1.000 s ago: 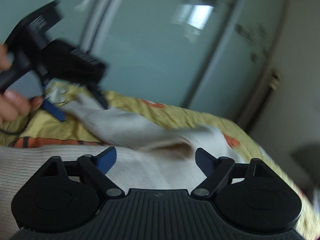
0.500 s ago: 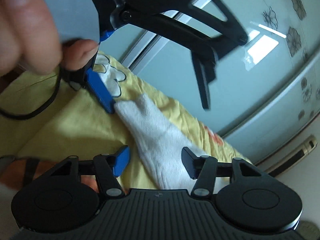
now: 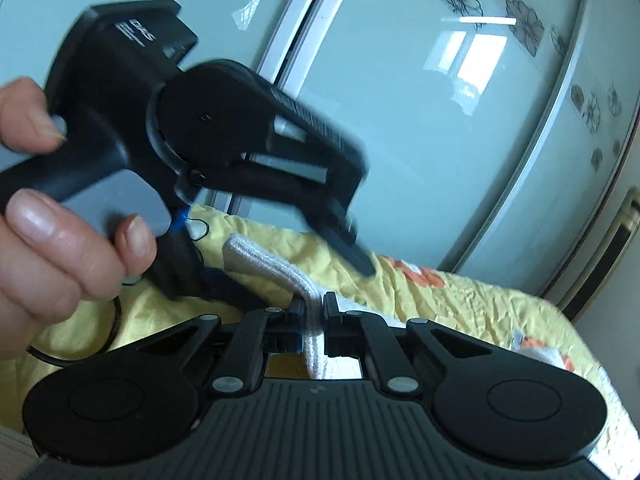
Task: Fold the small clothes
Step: 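Move the left gripper to the other sleeve cuff and close on it, then lift the second sleeve with the left gripper toward the right gripper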
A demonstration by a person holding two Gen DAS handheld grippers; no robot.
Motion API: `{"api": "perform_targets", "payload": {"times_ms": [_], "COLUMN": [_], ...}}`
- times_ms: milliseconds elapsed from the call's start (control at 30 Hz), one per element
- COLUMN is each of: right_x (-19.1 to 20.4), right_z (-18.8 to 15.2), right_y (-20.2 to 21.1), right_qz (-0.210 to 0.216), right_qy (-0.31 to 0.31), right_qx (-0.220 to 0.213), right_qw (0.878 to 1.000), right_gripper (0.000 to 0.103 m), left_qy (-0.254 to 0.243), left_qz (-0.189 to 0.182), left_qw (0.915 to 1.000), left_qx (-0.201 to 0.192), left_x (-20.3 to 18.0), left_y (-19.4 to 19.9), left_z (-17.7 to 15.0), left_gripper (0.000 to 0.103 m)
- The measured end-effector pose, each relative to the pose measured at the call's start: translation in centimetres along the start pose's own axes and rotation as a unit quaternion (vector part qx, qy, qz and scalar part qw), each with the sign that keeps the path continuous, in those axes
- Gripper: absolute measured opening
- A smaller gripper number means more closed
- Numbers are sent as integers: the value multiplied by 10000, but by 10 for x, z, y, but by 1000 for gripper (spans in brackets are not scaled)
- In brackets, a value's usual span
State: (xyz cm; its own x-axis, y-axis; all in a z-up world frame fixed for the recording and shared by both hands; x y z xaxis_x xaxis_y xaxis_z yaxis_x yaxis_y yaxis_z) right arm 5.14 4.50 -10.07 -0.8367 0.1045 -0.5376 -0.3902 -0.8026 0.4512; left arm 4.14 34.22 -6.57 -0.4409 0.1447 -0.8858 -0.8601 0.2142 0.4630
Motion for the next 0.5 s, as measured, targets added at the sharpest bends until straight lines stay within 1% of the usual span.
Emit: {"api": "perform_targets", "payload": {"times_ms": [33, 67, 100, 167, 233, 267, 300, 367, 400, 433, 500], "right_x": [1, 2, 2, 1, -7, -12, -21, -42, -53, -65, -89], "right_z": [-1, -2, -2, -5, -13, -24, -35, -61, -75, -91, -126], "right_y": [0, 2, 6, 21, 41, 53, 61, 83, 93, 103, 124], "right_qz": [78, 77, 43, -26, -271, -488, -694, -1079, -1255, -1442, -1807], "right_qy": [-4, -16, -6, 4, 36, 45, 18, -231, -438, -685, -1344], "right_qx": [50, 88, 129, 145, 206, 309, 430, 747, 914, 1075, 1349], "right_qw": [10000, 9999, 9999, 9999, 9994, 9983, 9967, 9911, 9869, 9813, 9649], "right_gripper": [9, 17, 18, 26, 52, 59, 65, 66, 66, 67, 67], "left_qy": [-16, -67, -147, -455, -947, -1198, -1512, -2050, -2317, -2527, -2898], "left_qz": [98, 169, 242, 397, 595, 693, 819, 1033, 1139, 1206, 1310], "left_qw": [10000, 9998, 9996, 9978, 9924, 9883, 9819, 9673, 9581, 9500, 9329], "left_qx": [-10, -39, -95, -280, -516, -648, -791, -1074, -1237, -1385, -1688], "left_x": [0, -1, -2, -7, -18, -25, -34, -50, -60, -68, -88], "left_y": [-3, -5, -5, -3, -1, 0, 0, 0, -1, -1, -2], "left_z": [0, -1, -1, -2, -3, -4, -5, -7, -7, -6, -4], "left_gripper": [25, 20, 13, 10, 8, 8, 8, 7, 7, 7, 7]}}
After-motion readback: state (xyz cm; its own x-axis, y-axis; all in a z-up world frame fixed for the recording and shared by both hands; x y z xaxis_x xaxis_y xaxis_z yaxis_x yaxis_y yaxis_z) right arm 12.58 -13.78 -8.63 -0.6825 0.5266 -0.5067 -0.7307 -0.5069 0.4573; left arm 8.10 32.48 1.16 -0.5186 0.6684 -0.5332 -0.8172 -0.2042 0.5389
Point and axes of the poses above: each gripper's, at about its wrist camera, not at the fingertips, and y roughly against the way its jaws point, x to its left, z to its top, the point moved 3 cm from there along -y, roughly the way its jaws point, and after that the axes turned 10 degrees about y, right-handed, at the moved point
